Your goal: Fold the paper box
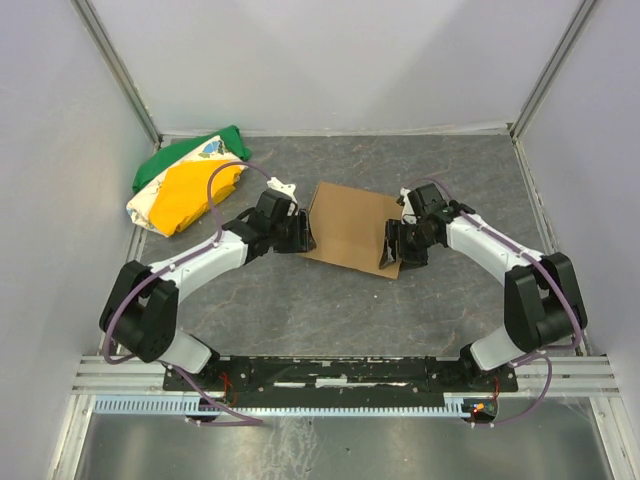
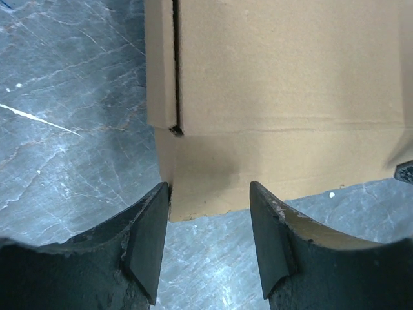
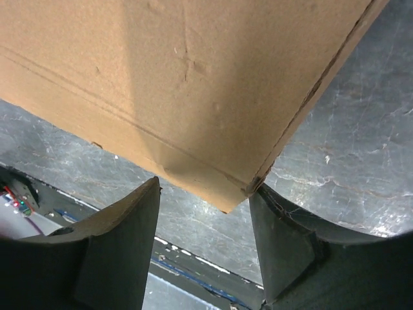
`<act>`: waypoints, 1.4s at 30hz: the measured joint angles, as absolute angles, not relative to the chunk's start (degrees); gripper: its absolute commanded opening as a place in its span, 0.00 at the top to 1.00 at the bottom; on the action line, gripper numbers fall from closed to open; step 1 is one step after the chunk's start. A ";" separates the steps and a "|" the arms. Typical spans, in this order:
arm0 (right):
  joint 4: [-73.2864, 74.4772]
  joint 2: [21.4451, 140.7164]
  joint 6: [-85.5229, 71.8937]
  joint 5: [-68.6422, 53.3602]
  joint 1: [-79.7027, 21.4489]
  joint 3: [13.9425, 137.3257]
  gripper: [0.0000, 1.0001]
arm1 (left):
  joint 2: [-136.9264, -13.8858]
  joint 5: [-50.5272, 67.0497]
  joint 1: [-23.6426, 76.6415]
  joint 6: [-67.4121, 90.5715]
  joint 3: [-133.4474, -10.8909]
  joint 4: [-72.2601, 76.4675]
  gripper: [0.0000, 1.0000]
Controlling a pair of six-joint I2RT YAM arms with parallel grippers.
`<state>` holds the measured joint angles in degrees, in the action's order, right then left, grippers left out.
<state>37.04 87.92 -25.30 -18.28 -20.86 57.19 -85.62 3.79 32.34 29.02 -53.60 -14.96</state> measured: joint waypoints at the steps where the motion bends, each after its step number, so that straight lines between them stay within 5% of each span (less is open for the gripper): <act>1: 37.10 87.68 -25.56 -18.74 -20.58 56.71 0.35 | -85.19 4.49 32.36 29.02 -53.41 -14.94 0.41; 18: 37.12 82.21 -28.34 -27.49 -17.17 52.56 0.35 | -82.76 8.12 32.36 29.04 -51.72 -14.92 0.40; 42: 46.89 73.38 -21.47 -14.11 -17.58 54.57 0.34 | -83.85 8.91 32.67 28.99 -51.94 -16.25 0.38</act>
